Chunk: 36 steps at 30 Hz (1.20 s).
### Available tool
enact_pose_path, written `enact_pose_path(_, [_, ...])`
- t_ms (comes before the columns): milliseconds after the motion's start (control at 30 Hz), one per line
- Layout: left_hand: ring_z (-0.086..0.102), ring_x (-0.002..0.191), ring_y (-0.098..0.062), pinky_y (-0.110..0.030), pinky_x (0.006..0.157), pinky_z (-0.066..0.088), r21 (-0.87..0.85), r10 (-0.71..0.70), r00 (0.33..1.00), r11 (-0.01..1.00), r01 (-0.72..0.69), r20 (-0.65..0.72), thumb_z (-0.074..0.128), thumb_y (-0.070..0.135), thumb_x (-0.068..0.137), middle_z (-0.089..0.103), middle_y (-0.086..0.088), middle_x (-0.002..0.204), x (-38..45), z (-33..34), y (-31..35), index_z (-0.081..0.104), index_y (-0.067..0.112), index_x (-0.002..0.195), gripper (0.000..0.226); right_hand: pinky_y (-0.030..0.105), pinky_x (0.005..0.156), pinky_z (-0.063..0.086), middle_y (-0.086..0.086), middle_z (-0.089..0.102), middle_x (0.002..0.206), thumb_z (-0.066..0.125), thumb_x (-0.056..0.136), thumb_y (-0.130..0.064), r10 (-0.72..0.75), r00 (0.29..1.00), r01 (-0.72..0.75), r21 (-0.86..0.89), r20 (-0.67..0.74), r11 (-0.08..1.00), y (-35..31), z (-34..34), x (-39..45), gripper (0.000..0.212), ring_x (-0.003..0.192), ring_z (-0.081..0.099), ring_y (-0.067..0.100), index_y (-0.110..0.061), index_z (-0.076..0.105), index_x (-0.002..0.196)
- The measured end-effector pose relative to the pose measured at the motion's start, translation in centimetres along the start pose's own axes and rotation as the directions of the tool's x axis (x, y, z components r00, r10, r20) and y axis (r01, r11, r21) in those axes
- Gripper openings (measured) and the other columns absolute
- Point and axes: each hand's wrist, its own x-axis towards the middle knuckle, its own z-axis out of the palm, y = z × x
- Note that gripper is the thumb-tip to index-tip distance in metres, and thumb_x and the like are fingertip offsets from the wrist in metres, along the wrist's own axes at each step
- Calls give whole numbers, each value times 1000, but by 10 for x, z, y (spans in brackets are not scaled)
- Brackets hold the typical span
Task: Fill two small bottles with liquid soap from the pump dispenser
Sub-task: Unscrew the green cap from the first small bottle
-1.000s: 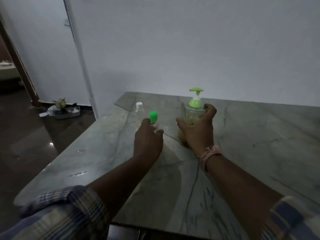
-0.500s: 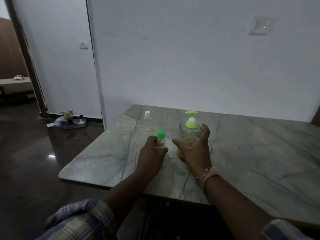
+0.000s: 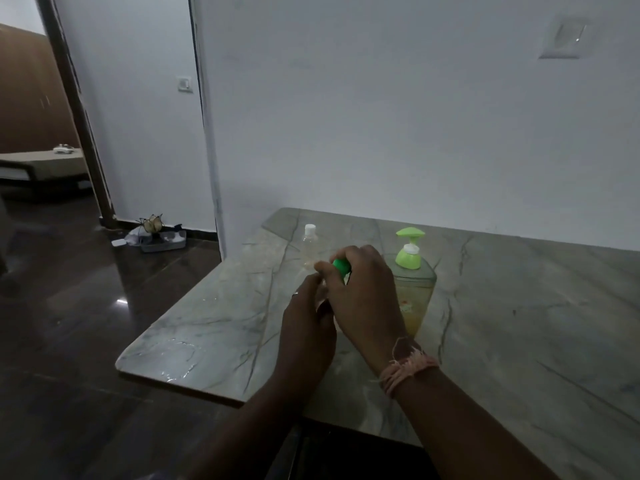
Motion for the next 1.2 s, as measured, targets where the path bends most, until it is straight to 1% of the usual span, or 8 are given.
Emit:
enact_pose_path(200, [64,100,-4,-26,82,51,-73,-72,995,994,78,76,46,10,104,68,6,109,2,-1,-4,58,25,122,27,12,74,50,-11,66,95,73,86,-20,-23,985,-10,188,170,982,11,-11,14,9,85,62,0,-21,75,95])
enact_pose_path(333, [61,95,-4,-27,78,46,-148,-132,986,978,147,105,44,22,106,66,10,106,2,-5,-2,59,28,115,19,8,79,49,-16,67,113,58,93,3,-87,894,-60,310,439,949,11,-25,25,48,102,60,-6,-29,62,128])
enact_pose_path(433, [59,97,-3,-27,79,45,-111,-170,983,978,178,70,42,26,106,65,12,108,2,-4,-3,56,31,119,20,17,83,47,-21,56,120,60,96,-26,-16,905,-77,202,424,976,4,-25,31,52,103,56,-5,-38,41,143])
enact_pose_path(533, [57,104,-1,-22,80,44,-58,-190,980,979,194,61,40,28,107,62,14,116,3,-2,-5,51,32,126,23,22,60,42,-13,63,81,62,84,-62,35,955,-33,-12,293,999,1,-19,37,37,69,57,0,-32,65,105])
enact_pose_path(600, [58,97,-3,-21,76,44,-44,-195,980,980,197,42,40,25,107,62,13,110,4,-2,-6,51,31,124,21,24,59,42,-10,63,68,64,88,-49,0,946,14,-41,324,999,3,-16,42,24,60,57,1,-27,71,84])
enact_pose_path(867, [55,95,2,-17,73,40,0,-223,975,975,223,27,42,19,106,58,17,106,5,1,-10,49,37,119,23,22,66,43,-12,67,92,57,97,-34,-32,871,66,-53,490,996,4,-12,45,12,78,59,-2,-31,68,94])
enact_pose_path(1000, [53,95,4,-14,71,37,5,-231,973,973,231,23,43,19,105,56,20,102,5,0,-8,46,42,112,24,15,72,44,-20,49,120,55,95,-14,-87,810,69,54,580,996,1,-19,48,37,102,52,-1,-42,61,120])
enact_pose_path(1200, [52,93,7,-12,71,35,24,-229,973,973,229,4,43,19,105,55,21,104,4,1,-7,49,34,118,21,30,68,52,-11,66,81,68,87,-44,2,878,32,-63,479,997,1,-6,51,20,68,61,1,-25,73,90])
